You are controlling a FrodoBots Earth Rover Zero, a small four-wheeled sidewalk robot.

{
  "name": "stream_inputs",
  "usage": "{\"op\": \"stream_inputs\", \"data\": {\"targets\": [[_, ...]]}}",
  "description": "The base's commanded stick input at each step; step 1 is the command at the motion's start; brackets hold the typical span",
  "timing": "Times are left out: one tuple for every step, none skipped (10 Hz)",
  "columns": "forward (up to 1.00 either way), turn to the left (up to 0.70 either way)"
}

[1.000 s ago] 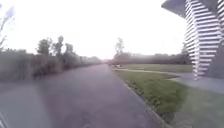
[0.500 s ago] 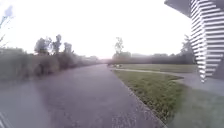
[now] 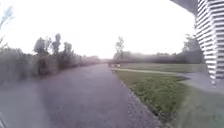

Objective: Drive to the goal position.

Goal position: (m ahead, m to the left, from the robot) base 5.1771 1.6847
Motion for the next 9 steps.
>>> {"op": "stream_inputs", "data": {"targets": [[0.70,0.00],[0.70,0.14],[0.70,0.14],[0.70,0.13],[0.70,0.10],[0.70,0.06],[0.70,0.00],[0.70,0.00],[0.70,0.00]]}}
